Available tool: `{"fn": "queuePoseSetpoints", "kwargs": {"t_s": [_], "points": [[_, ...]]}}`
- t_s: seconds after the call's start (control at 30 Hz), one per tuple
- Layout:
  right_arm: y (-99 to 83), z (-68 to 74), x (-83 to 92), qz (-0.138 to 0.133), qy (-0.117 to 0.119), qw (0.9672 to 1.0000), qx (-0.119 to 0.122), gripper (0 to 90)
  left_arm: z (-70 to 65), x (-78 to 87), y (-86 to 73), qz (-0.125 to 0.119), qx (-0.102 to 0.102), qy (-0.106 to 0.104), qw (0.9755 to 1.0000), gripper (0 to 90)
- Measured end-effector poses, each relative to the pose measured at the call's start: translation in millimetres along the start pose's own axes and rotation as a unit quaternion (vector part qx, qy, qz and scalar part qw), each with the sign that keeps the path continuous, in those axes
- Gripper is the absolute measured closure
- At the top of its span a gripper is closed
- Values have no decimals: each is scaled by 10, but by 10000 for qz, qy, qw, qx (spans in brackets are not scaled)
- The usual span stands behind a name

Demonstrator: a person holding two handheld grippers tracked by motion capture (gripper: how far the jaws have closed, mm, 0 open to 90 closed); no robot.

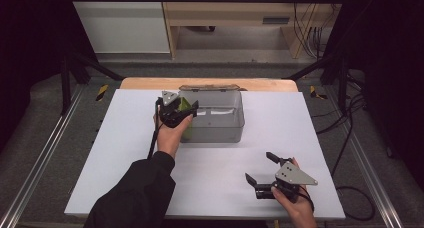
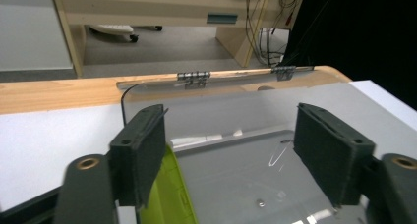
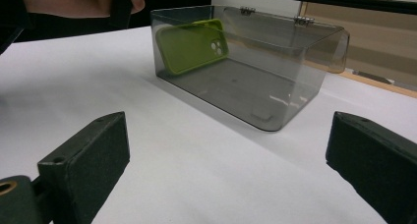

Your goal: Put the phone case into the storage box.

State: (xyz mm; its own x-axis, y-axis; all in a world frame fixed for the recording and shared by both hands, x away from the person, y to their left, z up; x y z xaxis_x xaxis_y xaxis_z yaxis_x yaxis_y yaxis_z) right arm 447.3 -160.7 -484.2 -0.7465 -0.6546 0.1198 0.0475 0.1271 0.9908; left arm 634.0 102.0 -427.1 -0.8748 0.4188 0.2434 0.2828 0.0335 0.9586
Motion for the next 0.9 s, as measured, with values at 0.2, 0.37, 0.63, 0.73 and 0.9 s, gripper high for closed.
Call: {"fn": "queuePoseSetpoints", "kwargs": {"t_s": [0.2, 0.37, 0.63, 0.73, 0.9], "points": [[0, 1, -1, 0, 1, 10000, -2, 30, -26, 9, 20, -100, 27, -115, 9999, 130], [-1, -1, -1, 0, -3, 10000, -9, 29, -56, 22, 36, -184, 40, -247, 9995, 49], [-4, -20, -5, 8, -40, 10000, -63, 27, -122, 45, 75, -335, 103, -414, 9985, 28], [-3, -21, -4, -5, -27, 10000, -69, 25, -125, 62, 92, -377, 98, -428, 9983, 28], [-11, -32, 4, 8, -45, 9999, -92, 25, -110, 85, 125, -447, 16, -458, 9979, 28]]}}
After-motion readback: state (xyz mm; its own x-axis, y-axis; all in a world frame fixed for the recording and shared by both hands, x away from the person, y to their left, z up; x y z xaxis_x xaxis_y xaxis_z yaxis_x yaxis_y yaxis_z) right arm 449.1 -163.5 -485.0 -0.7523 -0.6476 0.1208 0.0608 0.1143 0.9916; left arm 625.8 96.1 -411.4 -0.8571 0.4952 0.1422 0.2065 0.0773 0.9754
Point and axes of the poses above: each handheld gripper's, and its own axes: x roughly backward along the jaws, y roughly out of its top, z roughly to its left, the point moved 7 cm from there along -x, roughly forward along the jaws, and after that the axes turned 6 degrees about -z, right-handed, at the moved point
